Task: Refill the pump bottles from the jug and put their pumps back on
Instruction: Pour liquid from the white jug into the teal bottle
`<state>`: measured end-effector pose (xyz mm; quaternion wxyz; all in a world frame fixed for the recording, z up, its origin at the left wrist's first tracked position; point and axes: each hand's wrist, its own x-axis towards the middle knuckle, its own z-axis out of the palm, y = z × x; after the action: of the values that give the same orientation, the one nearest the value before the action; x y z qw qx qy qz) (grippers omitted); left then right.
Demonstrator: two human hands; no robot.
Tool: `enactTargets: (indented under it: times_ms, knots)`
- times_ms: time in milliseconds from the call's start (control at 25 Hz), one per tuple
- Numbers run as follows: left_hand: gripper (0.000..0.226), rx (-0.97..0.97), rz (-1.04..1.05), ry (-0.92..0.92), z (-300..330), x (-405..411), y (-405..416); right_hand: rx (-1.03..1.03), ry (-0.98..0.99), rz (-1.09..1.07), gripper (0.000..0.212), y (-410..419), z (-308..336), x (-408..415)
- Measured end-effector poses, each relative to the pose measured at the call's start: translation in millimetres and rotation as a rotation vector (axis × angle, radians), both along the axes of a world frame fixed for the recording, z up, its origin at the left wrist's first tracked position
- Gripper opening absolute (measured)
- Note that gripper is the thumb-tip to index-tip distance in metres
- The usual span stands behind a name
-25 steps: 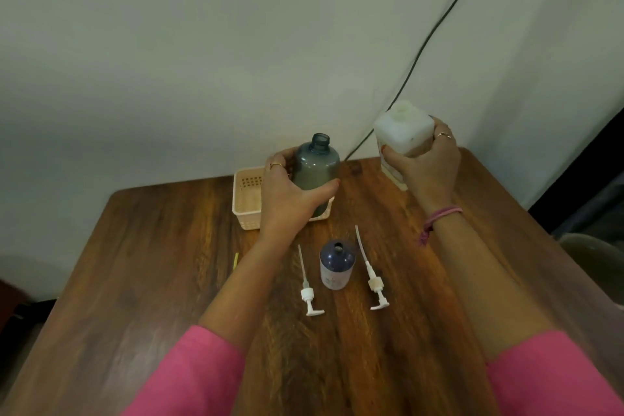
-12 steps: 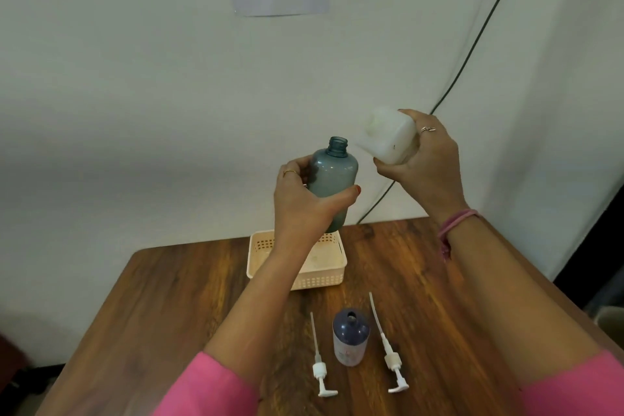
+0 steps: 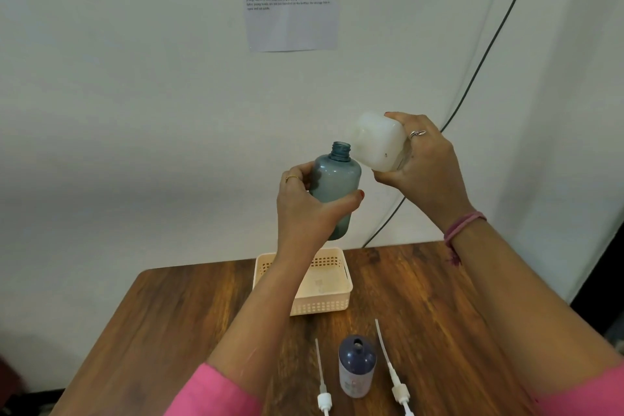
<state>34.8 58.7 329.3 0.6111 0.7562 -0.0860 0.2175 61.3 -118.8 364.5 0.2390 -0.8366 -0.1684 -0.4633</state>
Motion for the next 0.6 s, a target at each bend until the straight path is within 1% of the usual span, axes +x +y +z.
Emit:
enactTargets:
  times_ms: [320, 600]
  knots:
    - [0.075, -0.052, -0.002, 0.001, 2.0, 0.0, 1.3, -0.082, -0.033, -0.011, 0.076, 0.8, 9.8, 0.7]
    - [0.072, -0.062, 0.004, -0.007, 0.7, 2.4, 2.4, -0.128, -0.053, -0.018, 0.078, 5.7, 16.6, -0.8]
